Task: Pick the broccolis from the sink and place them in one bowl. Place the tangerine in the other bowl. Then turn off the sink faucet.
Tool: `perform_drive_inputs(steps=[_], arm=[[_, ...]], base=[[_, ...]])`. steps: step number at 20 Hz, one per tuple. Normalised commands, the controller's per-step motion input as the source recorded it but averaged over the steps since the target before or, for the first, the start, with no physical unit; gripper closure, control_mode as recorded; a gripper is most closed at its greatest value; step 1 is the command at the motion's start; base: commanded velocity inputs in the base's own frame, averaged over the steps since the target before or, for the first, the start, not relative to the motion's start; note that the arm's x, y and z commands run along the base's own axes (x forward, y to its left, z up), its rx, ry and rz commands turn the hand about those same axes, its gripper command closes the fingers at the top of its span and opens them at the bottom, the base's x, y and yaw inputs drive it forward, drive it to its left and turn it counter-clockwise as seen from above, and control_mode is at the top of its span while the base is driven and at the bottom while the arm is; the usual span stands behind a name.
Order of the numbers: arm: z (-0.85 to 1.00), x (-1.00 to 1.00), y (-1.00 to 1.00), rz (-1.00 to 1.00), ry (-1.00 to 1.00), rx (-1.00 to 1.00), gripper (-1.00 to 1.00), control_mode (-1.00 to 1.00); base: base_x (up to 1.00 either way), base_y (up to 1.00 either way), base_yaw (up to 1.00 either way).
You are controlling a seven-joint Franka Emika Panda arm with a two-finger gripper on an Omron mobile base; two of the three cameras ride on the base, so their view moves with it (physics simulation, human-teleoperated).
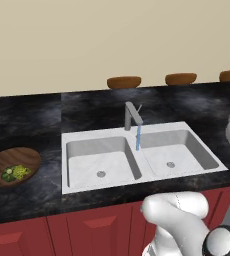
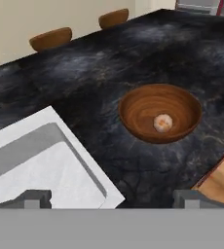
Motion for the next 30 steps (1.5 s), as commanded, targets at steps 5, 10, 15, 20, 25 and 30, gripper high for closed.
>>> perform_drive_inputs(steps=[5,10,15,20,25,30], arm=[[0.79,-0.01,0.54,0.47,-0.12,-0.21,-1.00,-1.00],[0.24,-0.11,0.60,0.53,-0.02,-0.33,-1.00,-1.00],[0.23,0.00,0.69,0.56,-0.13,-0.44,-1.00,-1.00],[-0.01,0.01,0.63,0.56,-0.31,-0.41,-1.00,-1.00],[-0.05,0.03,0.45,0.43,-0.25,-0.32,-1.00,-1.00],[0.00,0.08,0.03,-0.05,0.01,-0.06,-1.00,-1.00]], base=[[0.00,0.00,0.00],[0.00,0.00,0.00],[0.00,0.00,0.00],[0.00,0.00,0.00],[0.00,0.00,0.00],[0.00,0.00,0.00]])
